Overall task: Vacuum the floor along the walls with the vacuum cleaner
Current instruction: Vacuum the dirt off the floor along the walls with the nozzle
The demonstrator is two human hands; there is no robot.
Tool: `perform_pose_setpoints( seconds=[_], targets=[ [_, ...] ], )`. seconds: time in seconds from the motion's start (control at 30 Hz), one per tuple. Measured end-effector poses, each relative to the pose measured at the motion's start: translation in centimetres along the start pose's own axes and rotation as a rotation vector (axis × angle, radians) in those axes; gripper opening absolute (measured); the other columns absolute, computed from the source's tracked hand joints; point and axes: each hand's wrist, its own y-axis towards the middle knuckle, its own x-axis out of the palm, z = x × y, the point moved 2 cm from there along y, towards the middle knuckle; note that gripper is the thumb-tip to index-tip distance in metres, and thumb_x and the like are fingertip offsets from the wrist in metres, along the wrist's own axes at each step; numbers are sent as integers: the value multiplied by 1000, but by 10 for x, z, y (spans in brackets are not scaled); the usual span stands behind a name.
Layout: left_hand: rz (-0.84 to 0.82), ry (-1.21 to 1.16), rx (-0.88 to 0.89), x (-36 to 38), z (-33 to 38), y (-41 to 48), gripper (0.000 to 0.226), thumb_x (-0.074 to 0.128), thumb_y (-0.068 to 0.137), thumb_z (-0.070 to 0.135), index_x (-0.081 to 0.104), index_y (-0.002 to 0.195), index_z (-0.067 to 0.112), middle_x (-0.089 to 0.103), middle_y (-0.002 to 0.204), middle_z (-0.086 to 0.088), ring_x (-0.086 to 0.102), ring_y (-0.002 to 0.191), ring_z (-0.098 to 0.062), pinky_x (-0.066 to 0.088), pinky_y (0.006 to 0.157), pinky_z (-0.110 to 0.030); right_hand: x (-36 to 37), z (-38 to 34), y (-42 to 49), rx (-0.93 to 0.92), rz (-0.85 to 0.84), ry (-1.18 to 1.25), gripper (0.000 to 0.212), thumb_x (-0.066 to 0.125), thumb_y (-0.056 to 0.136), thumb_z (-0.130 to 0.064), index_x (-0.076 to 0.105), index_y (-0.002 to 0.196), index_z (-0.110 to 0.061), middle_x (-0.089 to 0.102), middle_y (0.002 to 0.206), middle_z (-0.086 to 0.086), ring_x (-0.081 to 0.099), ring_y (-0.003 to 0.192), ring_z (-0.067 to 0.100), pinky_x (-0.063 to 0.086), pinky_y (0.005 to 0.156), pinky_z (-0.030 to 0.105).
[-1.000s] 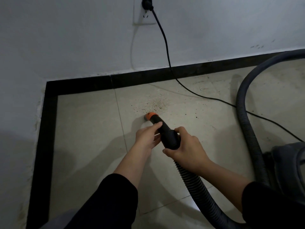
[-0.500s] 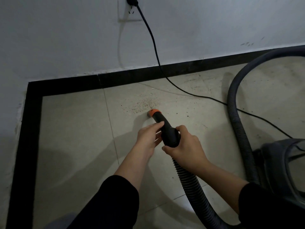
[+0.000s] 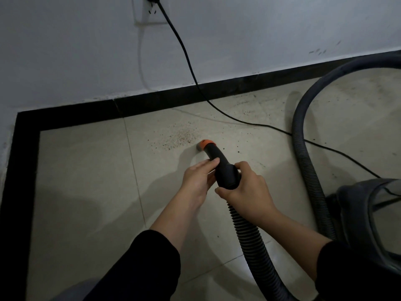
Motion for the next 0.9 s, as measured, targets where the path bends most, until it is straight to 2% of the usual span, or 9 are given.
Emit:
perform_pose_setpoints(
  seconds=[0.27,0.4,0.67,0.83,0.9],
  targets=[
    [15,-40,39,2,14,13,34,68,89,10,63,121,-3,73,101,-14,72,84,-15,57,69,-19,0,-5,22,0,-1,48,48,78,73,-31,44,107,-25,63,88,-1,63,74,14,56,65,34],
    [31,-63,53,-3,19,15,33,69,89,9,63,119,-3,72,105,-16,72,87,-17,58,72,-19,3,-8,27,-9,-20,73,52,80,72,-31,48,113,-23,65,90,-1,65,75,14,58,67,36],
    [63,-80,68,-21,30,10,28,70,88,10,66,113,-1,73,103,-15,72,93,-20,58,79,-23,12,-24,27,-52,-60,63,54,80,71,-33,47,113,-25,66,90,-1,66,73,14,59,67,38],
    [100,-86,69,-34,34,5,27,70,88,10,66,113,1,73,105,-15,72,95,-21,58,77,-23,19,-34,26,-72,-82,53,55,80,72,-33,48,115,-24,66,90,-2,65,73,11,57,63,30],
    [118,-95,66,-38,36,4,27,70,88,10,66,112,0,73,105,-15,72,95,-21,58,73,-21,21,-36,26,-74,-88,51,59,81,71,-34,49,119,-22,66,91,-3,65,73,12,58,65,32]
  ],
)
